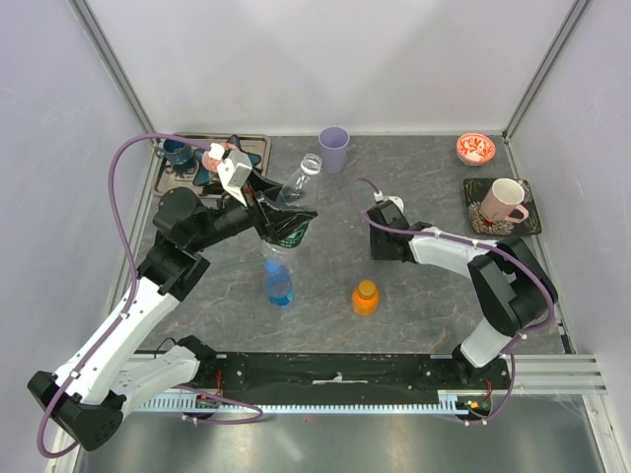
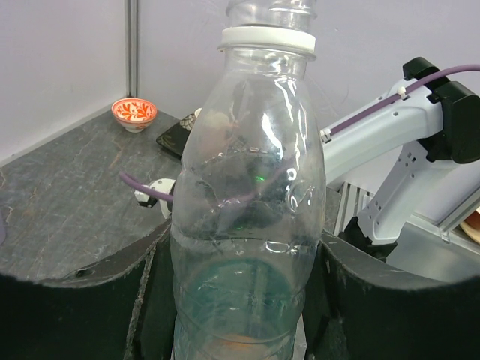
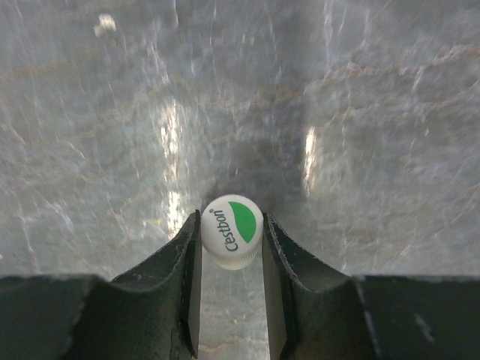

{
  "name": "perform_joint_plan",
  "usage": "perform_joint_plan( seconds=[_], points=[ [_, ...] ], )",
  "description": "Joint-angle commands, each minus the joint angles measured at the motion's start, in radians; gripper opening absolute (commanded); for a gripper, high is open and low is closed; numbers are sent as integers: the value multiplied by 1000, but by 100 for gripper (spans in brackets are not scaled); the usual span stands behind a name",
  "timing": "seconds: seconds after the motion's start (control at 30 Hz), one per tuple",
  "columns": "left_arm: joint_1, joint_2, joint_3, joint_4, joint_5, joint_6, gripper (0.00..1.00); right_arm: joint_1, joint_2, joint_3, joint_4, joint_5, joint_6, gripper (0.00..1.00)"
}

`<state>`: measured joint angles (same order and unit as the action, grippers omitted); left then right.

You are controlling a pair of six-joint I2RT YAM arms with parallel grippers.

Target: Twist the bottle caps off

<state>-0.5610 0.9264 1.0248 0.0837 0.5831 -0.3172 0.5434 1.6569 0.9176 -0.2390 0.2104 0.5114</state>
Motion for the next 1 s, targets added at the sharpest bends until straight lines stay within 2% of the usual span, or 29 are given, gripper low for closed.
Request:
perform_joint_plan(
  seconds=[0.0, 0.1, 0.13, 0.2, 0.23, 0.33, 0.57, 0.67, 0.7, 0.73, 0.77, 0.8, 0.87, 0.93, 0.97],
  points=[
    [-10, -11, -15, 11, -20, 46, 48, 43, -39, -58, 0, 34, 27, 1],
    [-13, -11, -25, 10, -25, 47, 48, 47, -40, -78, -5, 23, 33, 9],
    [-14, -14, -26, 10, -26, 47, 48, 47, -43, -82, -6, 21, 36, 21],
    [-16, -17, -32, 8, -28, 49, 48, 47, -49, -91, -8, 20, 39, 36],
    [-16, -20, -34, 8, -29, 49, 48, 49, -61, -92, -9, 20, 41, 48],
    [-17, -21, -35, 2, -34, 55, 48, 47, -88, -89, -23, 27, 45, 61],
    [-19, -17, -32, -4, -40, 63, 48, 49, -150, -37, -75, 73, 33, 70],
    [-19, -8, -22, -4, -48, 69, 49, 49, -233, 56, -143, 147, 30, 77],
    [-20, 5, -11, -2, -52, 75, 49, 47, -250, 132, -170, 176, 26, 79],
    [-19, 12, -3, -7, -52, 78, 49, 46, -272, 183, -245, 211, 15, 81],
    [-19, 21, 6, -7, -51, 78, 49, 40, -281, 235, -284, 287, 12, 82],
    [-19, 41, 24, -9, -49, 78, 49, 38, -293, 336, -317, 315, 13, 82],
    [-23, 66, 43, -19, -43, 79, 49, 38, -367, 406, -356, 357, 19, 82],
    [-25, 98, 64, -25, -36, 86, 49, 38, -493, 426, -273, 307, 24, 82],
    [-30, 106, 70, -30, -31, 87, 49, 38, -540, 388, -219, 193, 15, 83]
  ],
)
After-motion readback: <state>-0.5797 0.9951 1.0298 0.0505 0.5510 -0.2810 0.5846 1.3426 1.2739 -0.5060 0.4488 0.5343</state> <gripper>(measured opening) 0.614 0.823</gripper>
